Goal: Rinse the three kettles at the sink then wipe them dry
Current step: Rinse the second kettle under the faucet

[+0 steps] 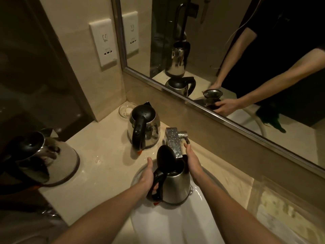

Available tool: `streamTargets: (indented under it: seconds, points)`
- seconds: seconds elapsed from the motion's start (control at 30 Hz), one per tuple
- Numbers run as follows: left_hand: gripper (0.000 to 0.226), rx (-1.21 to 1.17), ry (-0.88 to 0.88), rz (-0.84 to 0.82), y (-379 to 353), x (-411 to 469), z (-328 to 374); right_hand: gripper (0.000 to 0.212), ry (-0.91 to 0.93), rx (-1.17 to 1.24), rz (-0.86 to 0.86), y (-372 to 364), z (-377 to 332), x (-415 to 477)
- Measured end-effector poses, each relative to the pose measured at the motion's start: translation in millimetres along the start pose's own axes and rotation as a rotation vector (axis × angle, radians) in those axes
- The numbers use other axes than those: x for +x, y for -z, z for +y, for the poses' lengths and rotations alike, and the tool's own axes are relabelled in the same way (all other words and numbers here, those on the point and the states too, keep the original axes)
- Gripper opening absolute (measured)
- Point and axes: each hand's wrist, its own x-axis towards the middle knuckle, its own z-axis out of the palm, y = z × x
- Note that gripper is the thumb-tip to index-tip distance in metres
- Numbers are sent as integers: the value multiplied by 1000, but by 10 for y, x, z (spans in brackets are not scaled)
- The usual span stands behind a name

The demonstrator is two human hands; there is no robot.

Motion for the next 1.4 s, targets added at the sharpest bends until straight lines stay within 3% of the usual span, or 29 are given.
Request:
streamTargets:
  seconds: [0.53, 0.6, 0.7, 0.77, 1.03, 1.13, 1.27, 1.4]
  points:
    - [98, -17, -45, -21, 51, 164, 146, 58, 90, -30, -12, 44, -63, 84]
    - [101, -12, -49, -16, 43, 139, 177, 65, 76, -6, -9, 32, -77, 109]
    - [80, -14, -59, -2, 48, 94, 192, 109, 33, 42, -7, 11, -43, 164]
    - [81, -29, -51, -19, 75, 87, 183, 127, 15, 74, 2, 13, 17, 247]
    - [82, -34, -62, -61, 71, 110, 177, 134, -5, 108, 9, -12, 44, 320]
    - [84, -26, -73, -65, 63, 93, 169, 123, -16, 108, 5, -16, 8, 277]
    - [78, -12, -73, -45, 65, 69, 159, 74, -6, 117, 8, -21, -24, 202]
    - [80, -8, -68, -40, 83, 55, 167, 66, -30, 120, 28, -18, -13, 201]
